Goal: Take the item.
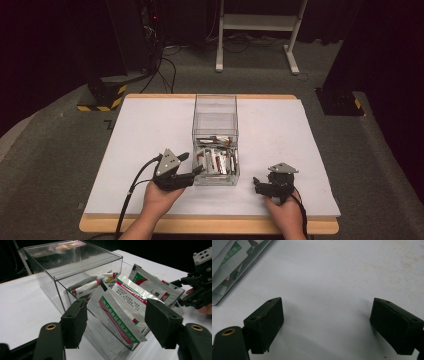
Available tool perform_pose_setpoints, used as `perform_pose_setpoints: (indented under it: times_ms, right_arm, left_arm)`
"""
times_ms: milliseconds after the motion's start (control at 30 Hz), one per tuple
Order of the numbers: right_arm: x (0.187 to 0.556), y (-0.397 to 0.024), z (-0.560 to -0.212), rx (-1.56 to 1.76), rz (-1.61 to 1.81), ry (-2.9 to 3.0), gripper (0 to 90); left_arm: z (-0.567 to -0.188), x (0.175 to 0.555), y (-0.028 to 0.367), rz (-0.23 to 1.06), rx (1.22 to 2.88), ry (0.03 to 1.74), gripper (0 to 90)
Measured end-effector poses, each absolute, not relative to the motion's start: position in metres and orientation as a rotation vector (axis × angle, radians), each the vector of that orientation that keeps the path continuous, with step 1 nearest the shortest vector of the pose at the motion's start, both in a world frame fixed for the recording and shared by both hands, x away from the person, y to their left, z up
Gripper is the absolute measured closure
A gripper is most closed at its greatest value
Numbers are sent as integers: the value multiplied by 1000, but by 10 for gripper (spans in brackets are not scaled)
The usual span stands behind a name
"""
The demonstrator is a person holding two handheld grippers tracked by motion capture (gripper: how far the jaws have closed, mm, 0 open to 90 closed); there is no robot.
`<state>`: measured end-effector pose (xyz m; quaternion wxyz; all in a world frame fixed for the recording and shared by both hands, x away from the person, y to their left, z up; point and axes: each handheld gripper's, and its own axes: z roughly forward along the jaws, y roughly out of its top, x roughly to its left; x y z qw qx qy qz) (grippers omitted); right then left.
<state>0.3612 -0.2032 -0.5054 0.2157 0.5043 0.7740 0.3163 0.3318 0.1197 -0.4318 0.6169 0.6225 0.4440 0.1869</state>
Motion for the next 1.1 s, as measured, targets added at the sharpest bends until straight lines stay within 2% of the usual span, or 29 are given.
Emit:
perform_pose_setpoints:
  times_ms: [533,1100]
  right_arm:
    - [361,-203,-505,1398,878,2146,116]
    - [361,-203,-505,1398,878,2146,116]
  left_arm:
    - [-437,334,111,465,1435,1036,596]
    - [-439,330,115,511,1399,1059,745]
